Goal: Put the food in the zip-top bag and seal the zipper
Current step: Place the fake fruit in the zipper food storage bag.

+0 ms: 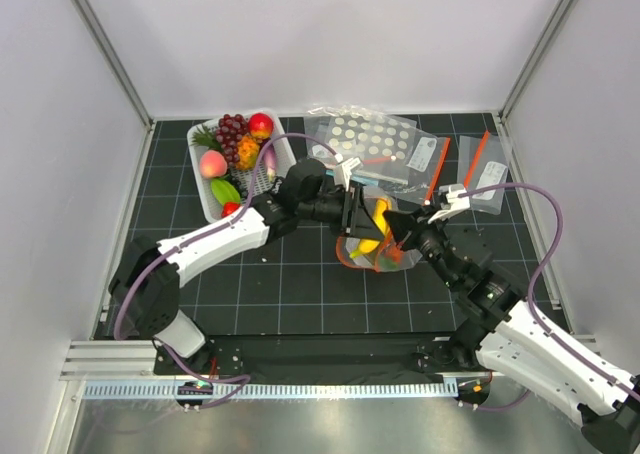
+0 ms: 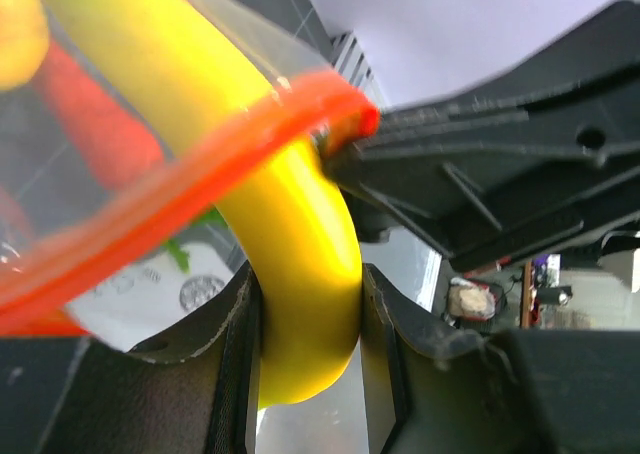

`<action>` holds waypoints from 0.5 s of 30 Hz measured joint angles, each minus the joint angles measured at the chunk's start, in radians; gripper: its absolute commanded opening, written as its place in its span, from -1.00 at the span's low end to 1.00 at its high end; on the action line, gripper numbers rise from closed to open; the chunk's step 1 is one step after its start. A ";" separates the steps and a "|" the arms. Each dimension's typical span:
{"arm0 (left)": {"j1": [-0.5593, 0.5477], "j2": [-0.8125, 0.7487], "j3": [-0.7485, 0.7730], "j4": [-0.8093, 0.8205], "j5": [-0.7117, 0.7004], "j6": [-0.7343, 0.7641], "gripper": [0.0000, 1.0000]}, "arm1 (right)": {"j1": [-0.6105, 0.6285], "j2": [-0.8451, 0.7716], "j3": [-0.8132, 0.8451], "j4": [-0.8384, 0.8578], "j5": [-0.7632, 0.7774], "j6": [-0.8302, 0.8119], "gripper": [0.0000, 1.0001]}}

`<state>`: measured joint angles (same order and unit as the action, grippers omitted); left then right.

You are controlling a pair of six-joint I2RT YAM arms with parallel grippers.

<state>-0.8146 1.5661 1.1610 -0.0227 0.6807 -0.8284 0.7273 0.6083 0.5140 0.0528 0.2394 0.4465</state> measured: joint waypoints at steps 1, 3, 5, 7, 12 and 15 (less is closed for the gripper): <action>0.005 0.009 0.016 -0.003 0.000 -0.011 -0.67 | -0.001 -0.001 0.000 0.012 0.000 -0.001 -0.98; 0.014 0.031 0.044 -0.005 -0.002 -0.040 -0.67 | -0.002 -0.005 0.000 0.024 -0.006 -0.001 -0.98; 0.022 0.050 0.066 -0.005 -0.010 -0.067 -0.66 | -0.002 -0.009 0.000 0.031 -0.016 -0.001 -0.98; 0.028 0.060 0.081 -0.003 -0.027 -0.087 -0.66 | -0.002 -0.013 0.000 0.033 -0.026 0.000 -0.98; 0.030 0.060 0.082 0.011 -0.073 -0.079 -0.62 | -0.002 -0.029 -0.004 0.041 -0.026 0.000 -0.98; 0.030 0.059 0.068 0.034 -0.121 -0.052 -0.61 | -0.002 -0.035 -0.007 0.045 -0.031 0.002 -0.98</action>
<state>-0.7849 1.6249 1.2293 0.0109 0.5602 -0.8806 0.7254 0.5732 0.5068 0.0978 0.2081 0.4480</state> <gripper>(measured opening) 0.390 0.031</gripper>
